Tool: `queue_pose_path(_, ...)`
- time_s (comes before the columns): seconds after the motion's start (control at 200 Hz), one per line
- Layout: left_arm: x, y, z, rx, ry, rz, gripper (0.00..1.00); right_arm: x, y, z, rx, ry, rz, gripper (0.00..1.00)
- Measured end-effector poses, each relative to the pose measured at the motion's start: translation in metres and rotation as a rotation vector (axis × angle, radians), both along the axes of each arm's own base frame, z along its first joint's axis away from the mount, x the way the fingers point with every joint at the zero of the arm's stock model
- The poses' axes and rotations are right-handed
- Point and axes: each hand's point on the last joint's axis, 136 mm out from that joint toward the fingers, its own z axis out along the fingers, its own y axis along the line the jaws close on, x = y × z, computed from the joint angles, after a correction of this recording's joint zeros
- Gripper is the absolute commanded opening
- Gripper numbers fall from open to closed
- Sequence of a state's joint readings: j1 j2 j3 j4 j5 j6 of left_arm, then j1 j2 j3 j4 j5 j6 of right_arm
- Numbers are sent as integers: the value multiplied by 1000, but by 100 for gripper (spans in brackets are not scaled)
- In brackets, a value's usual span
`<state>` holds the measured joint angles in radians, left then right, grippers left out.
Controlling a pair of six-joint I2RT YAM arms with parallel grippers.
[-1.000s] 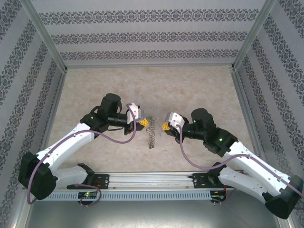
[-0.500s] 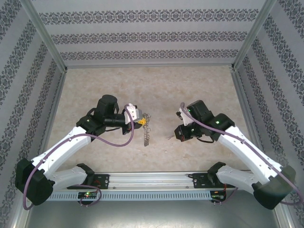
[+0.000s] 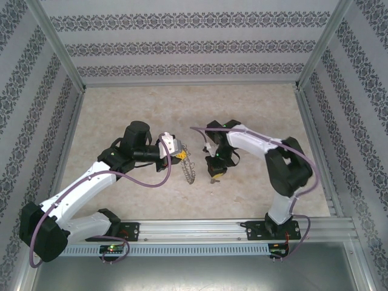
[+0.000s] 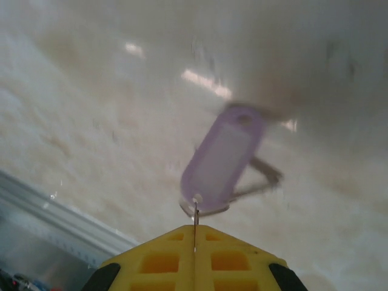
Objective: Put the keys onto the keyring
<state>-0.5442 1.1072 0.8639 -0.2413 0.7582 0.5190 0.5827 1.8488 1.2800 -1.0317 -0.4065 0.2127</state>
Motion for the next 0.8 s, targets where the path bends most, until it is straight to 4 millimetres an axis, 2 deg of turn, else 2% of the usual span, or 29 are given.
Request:
queue_pose_path(0.155,-6,4,-3,4,2,4,0,28,13,-17,7,-38,10,0)
queue_pose_path(0.325,-12,11,-4,11,-7,20,0,45,18,-16,31,-89,2,0)
queue_pose_path(0.455,-14,14,-5,17,-8,29,0,51,19,-14,43,-109,1,0)
queue_pose_path(0.799,-14,14,-7,21,-2,33,0,63,23,-17,52,-157,-5,10)
